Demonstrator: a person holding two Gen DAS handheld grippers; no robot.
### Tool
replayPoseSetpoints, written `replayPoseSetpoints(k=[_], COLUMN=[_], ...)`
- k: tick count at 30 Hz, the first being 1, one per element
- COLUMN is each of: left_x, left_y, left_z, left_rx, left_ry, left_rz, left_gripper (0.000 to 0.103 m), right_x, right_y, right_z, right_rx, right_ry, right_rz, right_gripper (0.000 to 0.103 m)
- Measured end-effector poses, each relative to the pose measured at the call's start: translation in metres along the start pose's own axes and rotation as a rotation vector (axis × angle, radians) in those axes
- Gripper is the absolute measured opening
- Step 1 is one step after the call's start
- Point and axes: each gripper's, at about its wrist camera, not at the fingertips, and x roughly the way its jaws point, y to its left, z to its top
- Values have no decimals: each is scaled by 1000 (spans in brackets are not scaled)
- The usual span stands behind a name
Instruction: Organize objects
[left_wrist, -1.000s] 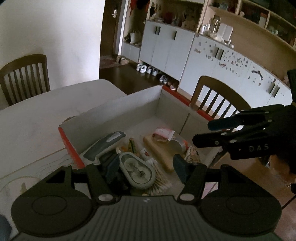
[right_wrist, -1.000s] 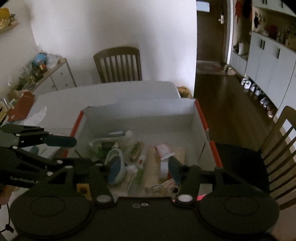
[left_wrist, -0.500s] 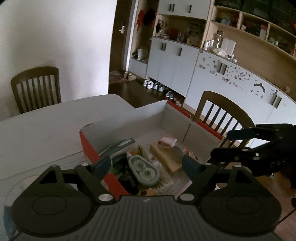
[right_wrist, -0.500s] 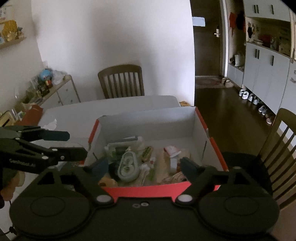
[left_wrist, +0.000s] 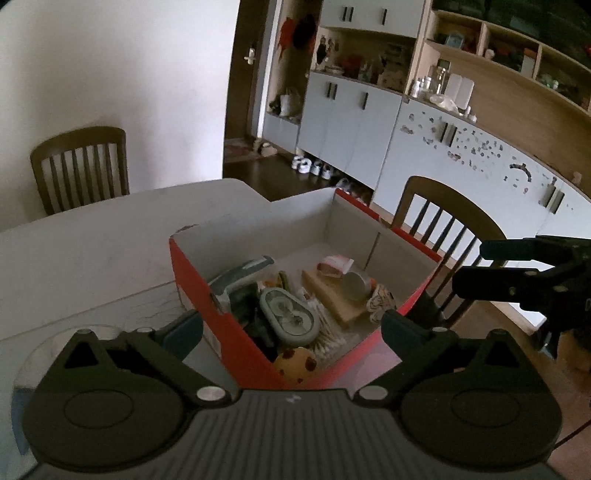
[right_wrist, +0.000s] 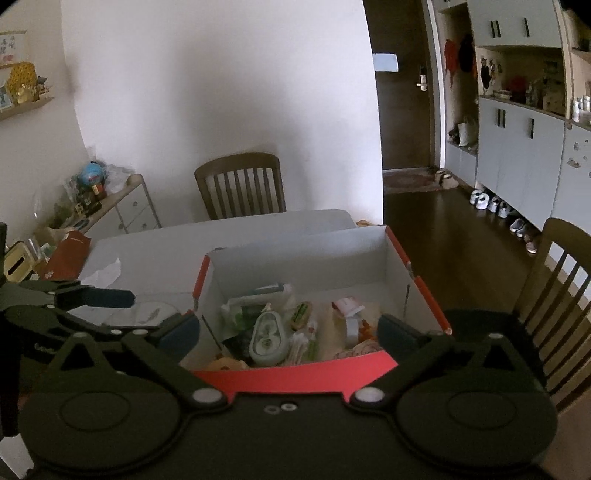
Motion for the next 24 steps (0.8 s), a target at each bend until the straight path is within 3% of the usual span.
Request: replayPoseSetpoints(k=[12, 24], left_x=[-21, -18], left_y=[-7, -14], left_z=[-13, -19], left_rx=[3, 31], left_ry=[-37, -21], left_rz=[-34, -31], left_gripper=[103, 103], right_x=[-4, -3], right_y=[3, 7], right_z=[-12, -17], right_rx=[14, 23], right_ry=[23, 34], right_rz=[-9, -2], right_gripper=[103, 103])
